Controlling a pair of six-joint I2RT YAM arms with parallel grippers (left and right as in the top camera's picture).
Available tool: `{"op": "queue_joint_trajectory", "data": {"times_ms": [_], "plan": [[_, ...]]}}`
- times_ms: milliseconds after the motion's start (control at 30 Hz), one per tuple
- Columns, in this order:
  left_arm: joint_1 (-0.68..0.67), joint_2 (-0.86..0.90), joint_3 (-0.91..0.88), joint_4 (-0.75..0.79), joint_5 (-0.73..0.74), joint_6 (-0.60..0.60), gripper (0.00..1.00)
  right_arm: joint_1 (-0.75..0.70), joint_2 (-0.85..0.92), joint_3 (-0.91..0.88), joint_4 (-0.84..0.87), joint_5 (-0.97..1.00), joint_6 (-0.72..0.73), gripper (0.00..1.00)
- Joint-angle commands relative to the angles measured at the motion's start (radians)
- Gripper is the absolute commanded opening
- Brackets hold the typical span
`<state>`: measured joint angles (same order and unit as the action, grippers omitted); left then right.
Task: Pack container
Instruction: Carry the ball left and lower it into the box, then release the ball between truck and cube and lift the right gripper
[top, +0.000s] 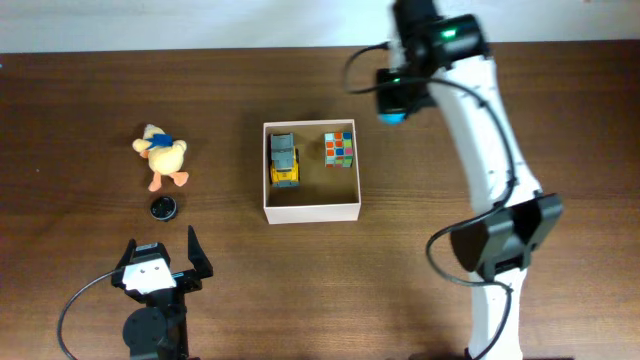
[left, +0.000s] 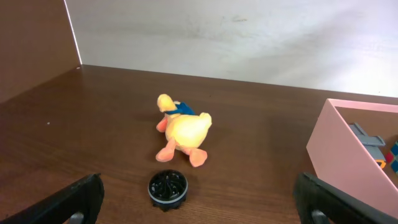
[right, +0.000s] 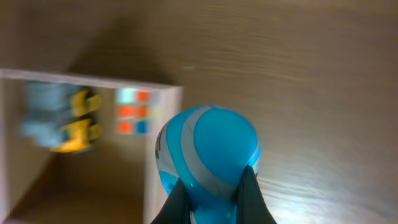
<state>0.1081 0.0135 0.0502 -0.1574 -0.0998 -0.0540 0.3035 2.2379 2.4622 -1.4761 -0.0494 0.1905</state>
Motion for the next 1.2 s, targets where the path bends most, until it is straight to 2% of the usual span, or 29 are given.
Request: {"op": "queue_joint_trajectory", "data": {"times_ms": [0,133,333,1167], "plan": [[0.005,-0.008,-0.006,0.003,0.018,-0.013,0.99,0.107,-0.002,0.014,0.018,-0.019,-0.041,0.05],[0.005,-0.008,-0.006,0.003,0.018,-0.013,0.99,0.195,-0.001,-0.009,0.053,0.047,-0.041,0.05],[0.005,-0.008,-0.006,0.003,0.018,-0.013,0.99,0.251,0.053,-0.018,0.058,0.05,-0.041,0.05],[0.005,-0.008,-0.006,0.003,0.018,-0.013,0.99,0.268,0.232,-0.018,0.156,0.023,-0.045,0.05]]}}
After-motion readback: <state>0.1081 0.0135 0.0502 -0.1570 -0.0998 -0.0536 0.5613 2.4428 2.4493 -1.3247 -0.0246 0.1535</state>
